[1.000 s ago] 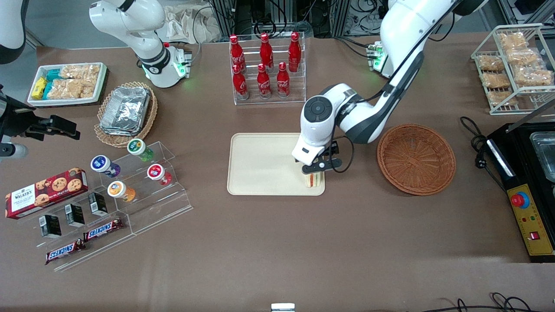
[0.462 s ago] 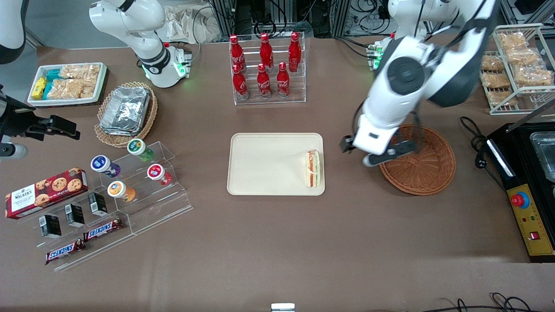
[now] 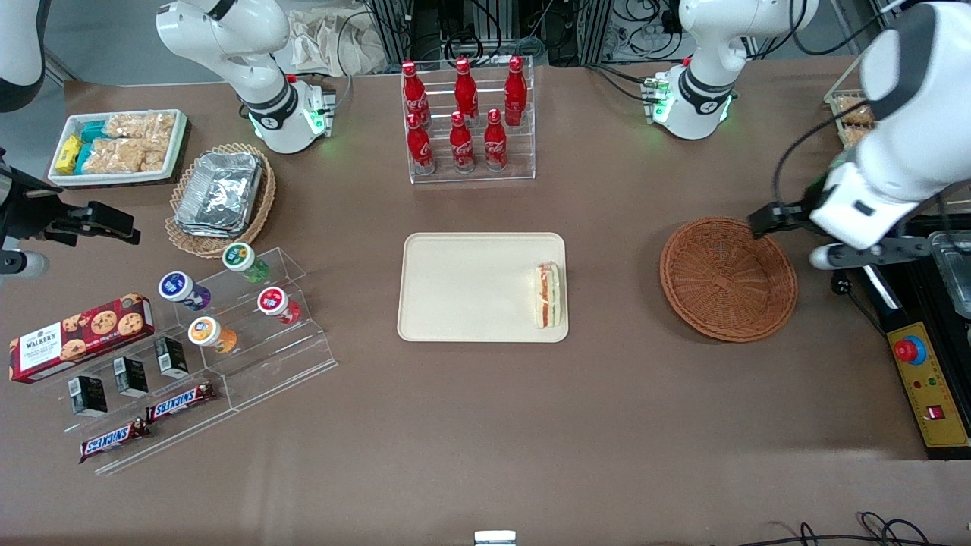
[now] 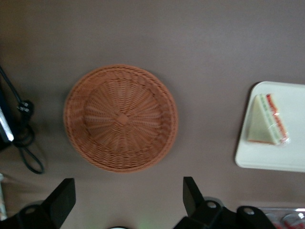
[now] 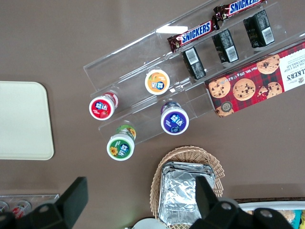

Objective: Place sandwich from basket to tray

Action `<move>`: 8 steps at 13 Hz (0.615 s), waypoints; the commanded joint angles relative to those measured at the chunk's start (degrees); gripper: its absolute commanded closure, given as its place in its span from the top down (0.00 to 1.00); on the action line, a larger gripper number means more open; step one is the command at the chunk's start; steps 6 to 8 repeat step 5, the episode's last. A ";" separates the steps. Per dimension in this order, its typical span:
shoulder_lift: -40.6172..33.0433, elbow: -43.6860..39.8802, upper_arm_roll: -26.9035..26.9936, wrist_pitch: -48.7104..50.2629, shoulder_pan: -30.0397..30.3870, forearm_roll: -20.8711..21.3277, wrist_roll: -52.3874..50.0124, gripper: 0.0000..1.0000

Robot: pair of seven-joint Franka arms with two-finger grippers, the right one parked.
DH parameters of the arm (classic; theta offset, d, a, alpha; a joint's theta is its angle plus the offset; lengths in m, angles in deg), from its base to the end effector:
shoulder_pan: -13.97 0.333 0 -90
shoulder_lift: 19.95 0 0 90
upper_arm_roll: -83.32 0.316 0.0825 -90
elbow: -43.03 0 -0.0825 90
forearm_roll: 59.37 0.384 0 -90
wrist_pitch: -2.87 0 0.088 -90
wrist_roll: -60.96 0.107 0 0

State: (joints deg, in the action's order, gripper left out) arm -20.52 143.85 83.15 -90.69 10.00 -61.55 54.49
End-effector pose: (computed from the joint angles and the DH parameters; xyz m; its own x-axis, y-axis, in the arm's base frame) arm 0.5451 -0.0433 0.5462 0.9918 0.0435 -0.1200 0.0467 -0.9986 0.0240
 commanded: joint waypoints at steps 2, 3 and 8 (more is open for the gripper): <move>0.65 -4.72 1.30 0.14 0.01 1.65 3.57 1.00; 2.40 -7.80 2.00 0.14 0.01 1.48 3.92 1.00; 5.66 -12.31 2.18 0.22 0.18 1.56 3.66 1.00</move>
